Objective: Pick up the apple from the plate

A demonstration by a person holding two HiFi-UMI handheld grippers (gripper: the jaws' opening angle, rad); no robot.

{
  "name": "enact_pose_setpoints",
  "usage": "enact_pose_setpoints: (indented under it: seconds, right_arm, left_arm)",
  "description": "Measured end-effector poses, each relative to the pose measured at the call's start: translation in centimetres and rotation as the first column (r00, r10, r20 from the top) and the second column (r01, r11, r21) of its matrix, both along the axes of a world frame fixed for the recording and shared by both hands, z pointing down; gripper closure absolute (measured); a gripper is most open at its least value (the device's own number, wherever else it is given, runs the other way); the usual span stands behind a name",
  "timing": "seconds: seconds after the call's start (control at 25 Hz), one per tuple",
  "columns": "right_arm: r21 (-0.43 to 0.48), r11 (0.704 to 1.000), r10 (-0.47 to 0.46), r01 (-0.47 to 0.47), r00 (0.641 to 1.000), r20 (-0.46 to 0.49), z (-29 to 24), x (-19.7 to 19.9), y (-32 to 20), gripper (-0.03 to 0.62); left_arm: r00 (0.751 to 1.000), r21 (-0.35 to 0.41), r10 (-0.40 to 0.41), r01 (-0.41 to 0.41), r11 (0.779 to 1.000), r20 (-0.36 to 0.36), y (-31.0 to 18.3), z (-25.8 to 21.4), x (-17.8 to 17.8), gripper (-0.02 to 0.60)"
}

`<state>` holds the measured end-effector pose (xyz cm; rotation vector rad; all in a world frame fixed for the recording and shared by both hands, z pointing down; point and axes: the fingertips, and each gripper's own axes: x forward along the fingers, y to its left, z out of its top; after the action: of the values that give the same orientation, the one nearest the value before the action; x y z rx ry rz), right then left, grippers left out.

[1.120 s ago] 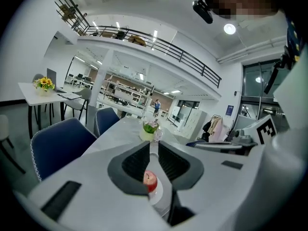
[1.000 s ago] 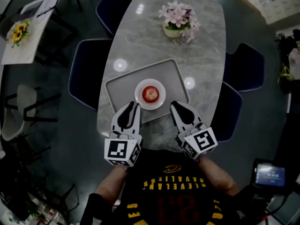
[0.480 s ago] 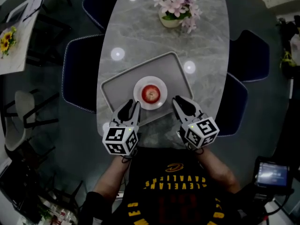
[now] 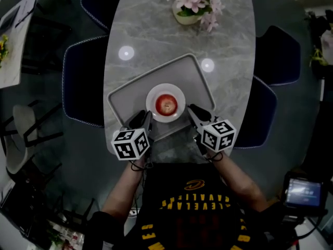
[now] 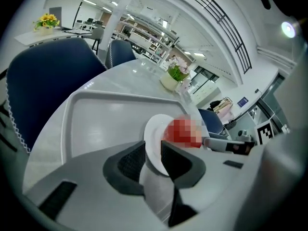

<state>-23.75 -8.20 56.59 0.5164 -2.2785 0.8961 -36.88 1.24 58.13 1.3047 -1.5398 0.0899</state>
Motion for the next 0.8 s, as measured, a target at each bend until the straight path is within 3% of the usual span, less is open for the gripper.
enact_pose_setpoints:
  seconds: [0.24,0.8]
  right_arm:
    - [-0.06,0.998,0.009,-0.011,0.999,-0.034,1.8,-0.5,0.1,0.548]
    - [-0.121,0.993,-0.001,-0.016,0.99,-0.142,3.6,-0.8,0.7,0.548]
  left_arm:
    - [0.996,-0.018,-0.047,0.046,0.999,-0.075,0.1,1.2,-0.2,0.492]
    - [0.989,-0.047,-0.065,0.059,0.997,-0.134,0.4,2.1,-0.1,0.492]
